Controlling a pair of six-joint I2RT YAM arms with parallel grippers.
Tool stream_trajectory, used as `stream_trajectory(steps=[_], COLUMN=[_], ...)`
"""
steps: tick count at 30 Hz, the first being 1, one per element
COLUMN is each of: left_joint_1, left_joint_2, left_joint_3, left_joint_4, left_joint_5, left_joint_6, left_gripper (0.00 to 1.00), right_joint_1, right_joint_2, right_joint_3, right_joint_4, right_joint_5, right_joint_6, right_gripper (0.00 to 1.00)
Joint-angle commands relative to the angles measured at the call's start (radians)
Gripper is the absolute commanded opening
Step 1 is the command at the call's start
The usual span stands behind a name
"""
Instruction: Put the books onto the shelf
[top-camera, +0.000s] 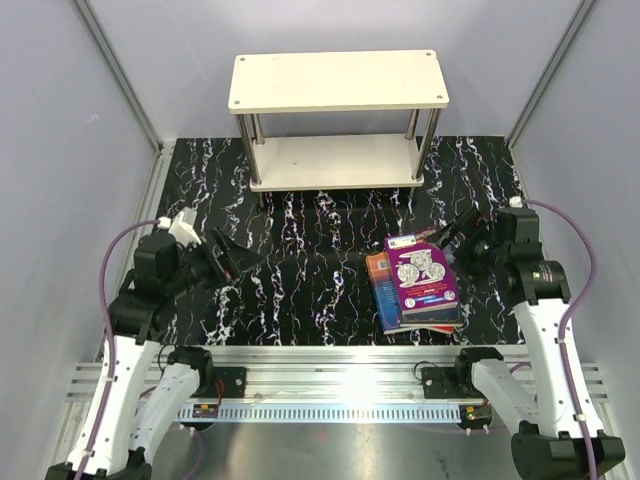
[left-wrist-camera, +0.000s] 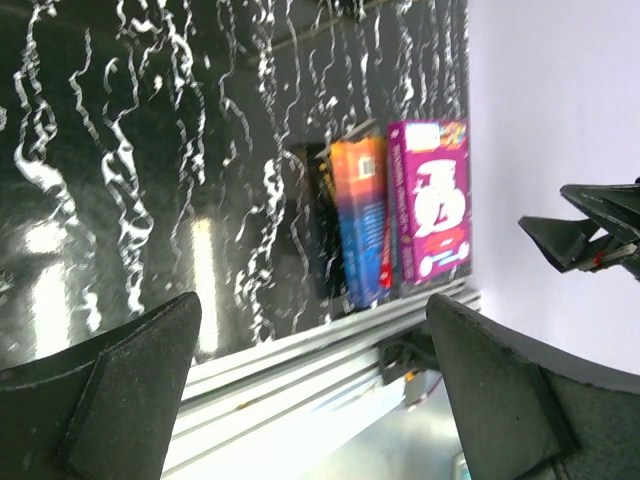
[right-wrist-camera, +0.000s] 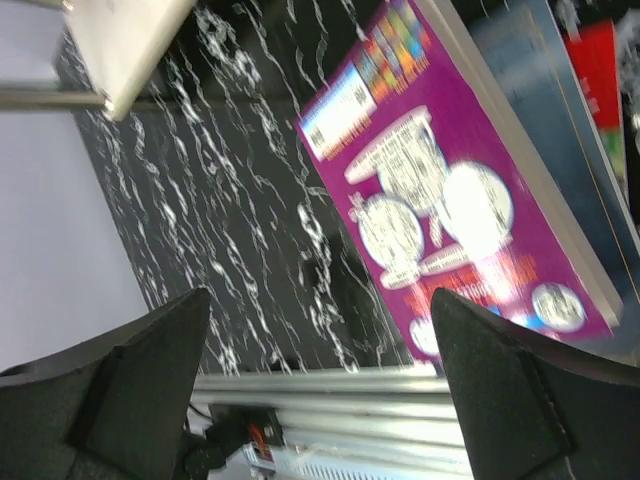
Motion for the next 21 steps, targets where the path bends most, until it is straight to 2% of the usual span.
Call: stream_trajectory(steps=[1,7,10,12,13,14,15,16,17,20,21], left_joint_1=[-0.024,-0.050,-0.097,-0.166,-0.206,-0.308,-0.490,-0.492,-0.601,-0.744,-0.772], left_joint_2=[-0.061,-0.040,-0.012,0.021,0.072,0.101,0.217,0.218,0.314,0.460,0.556], left_joint_3=[0.014,-0.023,-0.004,-0.004,-0.003,0.003,0.052,0.053,0.098,0.172,0.230], left_joint_4=[-0.064,-0.081,-0.049,-0.012,0.027,0.046,0.084,0.092,0.103,0.192,0.218], left_joint_5=[-0.005,0.113,0.058,0.019,-0.006,-0.040,-0.202,-0.204,-0.238,-0.276,-0.276], left_joint_6=[0.080,0.117,0.121,0.082,0.065,0.048,0.001,0.000,-0.011,-0.061,-0.083], left_gripper=[0.99,0.99,0.99,0.99,0.99,0.99,0.99,0.99,0.99,0.99,0.99], right_joint_1=[-0.002,-0.002,-0.001,-0.002,-0.002,-0.002,-0.002,-0.002,-0.001,-0.004,-0.004], right_joint_2=[-0.067,0.014,0.080,0.121,0.129,0.138,0.146,0.146,0.158,0.202,0.213], right_joint_3=[0.024,0.031,0.034,0.031,0.031,0.033,0.025,0.025,0.022,0.019,0.014], right_joint_4=[-0.169,-0.264,-0.278,-0.275,-0.273,-0.269,-0.247,-0.247,-0.241,-0.241,-0.243], right_joint_5=[-0.049,0.032,0.037,0.040,0.048,0.057,0.077,0.075,0.077,0.114,0.126], right_joint_6=[-0.031,-0.048,-0.103,-0.138,-0.149,-0.164,-0.174,-0.174,-0.180,-0.195,-0.200], right_gripper=[1.00,1.00,1.00,1.00,1.00,1.00,1.00,1.00,1.00,1.00,1.00])
